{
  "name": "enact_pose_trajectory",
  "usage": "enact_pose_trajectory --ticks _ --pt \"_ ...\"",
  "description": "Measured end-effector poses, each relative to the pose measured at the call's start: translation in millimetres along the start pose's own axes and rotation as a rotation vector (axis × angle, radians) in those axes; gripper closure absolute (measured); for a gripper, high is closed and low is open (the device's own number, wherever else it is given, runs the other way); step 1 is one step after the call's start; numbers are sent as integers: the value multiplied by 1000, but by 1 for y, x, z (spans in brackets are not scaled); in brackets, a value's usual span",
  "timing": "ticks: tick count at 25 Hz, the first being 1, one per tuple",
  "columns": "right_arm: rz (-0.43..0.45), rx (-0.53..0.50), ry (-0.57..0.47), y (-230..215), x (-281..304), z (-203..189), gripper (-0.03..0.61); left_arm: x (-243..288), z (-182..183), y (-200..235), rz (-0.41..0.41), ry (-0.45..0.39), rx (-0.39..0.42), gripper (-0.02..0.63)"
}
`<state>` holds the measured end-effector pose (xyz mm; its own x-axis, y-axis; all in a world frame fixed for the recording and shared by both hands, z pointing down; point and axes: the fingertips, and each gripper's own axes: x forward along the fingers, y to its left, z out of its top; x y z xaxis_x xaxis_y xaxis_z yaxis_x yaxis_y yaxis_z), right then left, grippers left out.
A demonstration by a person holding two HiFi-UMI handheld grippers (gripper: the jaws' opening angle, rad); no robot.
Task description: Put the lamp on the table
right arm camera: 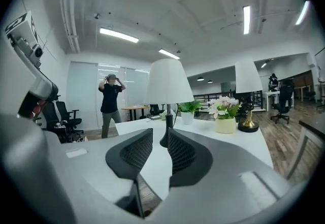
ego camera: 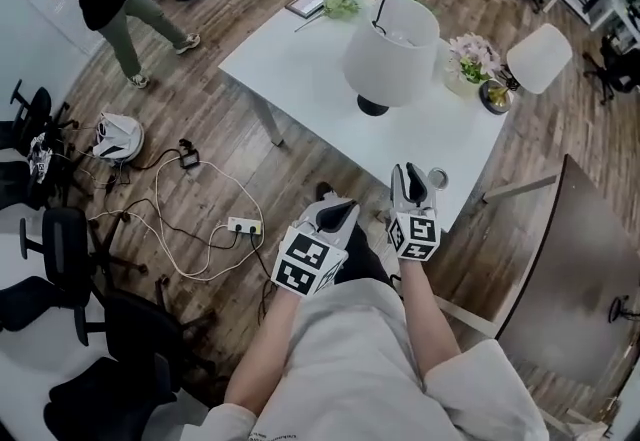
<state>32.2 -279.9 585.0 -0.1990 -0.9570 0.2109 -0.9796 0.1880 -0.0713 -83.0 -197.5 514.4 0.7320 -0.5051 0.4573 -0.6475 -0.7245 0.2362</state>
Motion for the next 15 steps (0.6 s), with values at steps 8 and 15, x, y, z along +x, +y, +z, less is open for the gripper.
enact_pose_trajectory --ticks 8,15 --pt "24 1 -21 5 -45 13 525 -20 -18 -26 28 -13 -33 614" --pt "93 20 -13 3 -69 27 554 -19 -9 -39 68 -48 -72 614"
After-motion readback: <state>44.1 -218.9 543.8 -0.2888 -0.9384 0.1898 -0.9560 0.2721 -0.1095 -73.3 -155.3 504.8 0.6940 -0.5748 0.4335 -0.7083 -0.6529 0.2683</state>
